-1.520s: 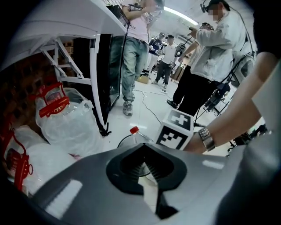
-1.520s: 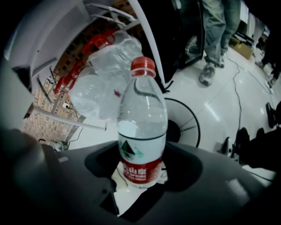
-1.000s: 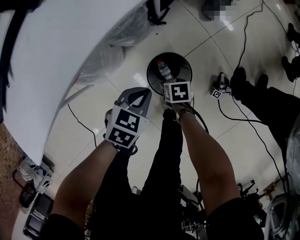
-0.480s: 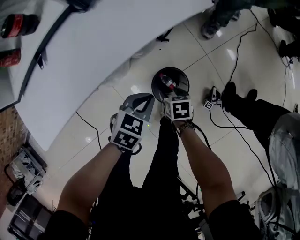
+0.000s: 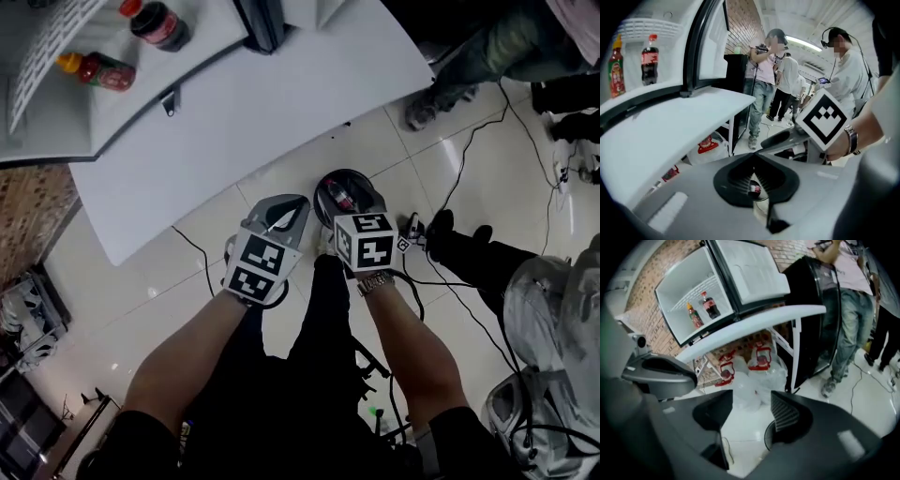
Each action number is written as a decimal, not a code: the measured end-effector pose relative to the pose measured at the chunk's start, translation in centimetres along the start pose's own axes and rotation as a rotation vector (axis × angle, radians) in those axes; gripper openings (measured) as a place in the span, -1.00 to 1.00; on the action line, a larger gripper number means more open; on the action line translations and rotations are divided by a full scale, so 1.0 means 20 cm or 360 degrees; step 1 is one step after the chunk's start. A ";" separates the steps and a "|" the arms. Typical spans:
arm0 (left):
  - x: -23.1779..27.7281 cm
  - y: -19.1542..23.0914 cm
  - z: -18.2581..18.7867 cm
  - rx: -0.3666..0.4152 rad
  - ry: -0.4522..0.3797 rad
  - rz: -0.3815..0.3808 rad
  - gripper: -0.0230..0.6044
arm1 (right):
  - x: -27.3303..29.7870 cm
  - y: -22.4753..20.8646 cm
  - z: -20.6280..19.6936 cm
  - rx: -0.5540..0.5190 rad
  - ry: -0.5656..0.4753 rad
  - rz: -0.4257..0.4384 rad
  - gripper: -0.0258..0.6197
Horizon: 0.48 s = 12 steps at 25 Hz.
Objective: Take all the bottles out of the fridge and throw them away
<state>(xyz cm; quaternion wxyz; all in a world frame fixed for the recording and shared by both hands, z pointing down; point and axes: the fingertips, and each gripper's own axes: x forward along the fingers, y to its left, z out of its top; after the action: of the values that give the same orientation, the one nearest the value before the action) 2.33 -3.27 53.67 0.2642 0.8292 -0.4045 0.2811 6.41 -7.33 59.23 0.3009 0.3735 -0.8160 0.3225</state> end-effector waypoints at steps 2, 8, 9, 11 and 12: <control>-0.10 0.03 0.08 -0.0002 -0.0069 0.0052 -0.92 | -0.08 0.09 0.15 -0.0058 -0.0072 0.0043 -0.13; -0.44 0.14 0.28 -0.0056 -0.0271 0.0225 -0.92 | -0.32 0.40 0.53 -0.0239 -0.0272 0.0163 -0.15; -0.50 0.16 0.31 -0.0066 -0.0298 0.0256 -0.92 | -0.35 0.46 0.57 -0.0268 -0.0297 0.0185 -0.15; -0.61 0.23 0.36 -0.0088 -0.0358 0.0328 -0.92 | -0.39 0.57 0.67 -0.0344 -0.0342 0.0229 -0.15; -0.66 0.27 0.39 -0.0101 -0.0391 0.0372 -0.92 | -0.40 0.61 0.73 -0.0389 -0.0366 0.0251 -0.15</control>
<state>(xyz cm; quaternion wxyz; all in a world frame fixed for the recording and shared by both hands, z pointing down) -6.91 -4.47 40.38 0.2042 0.7959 -0.5361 0.1936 -2.77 -8.62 40.81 0.2225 0.3035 -0.9049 0.1987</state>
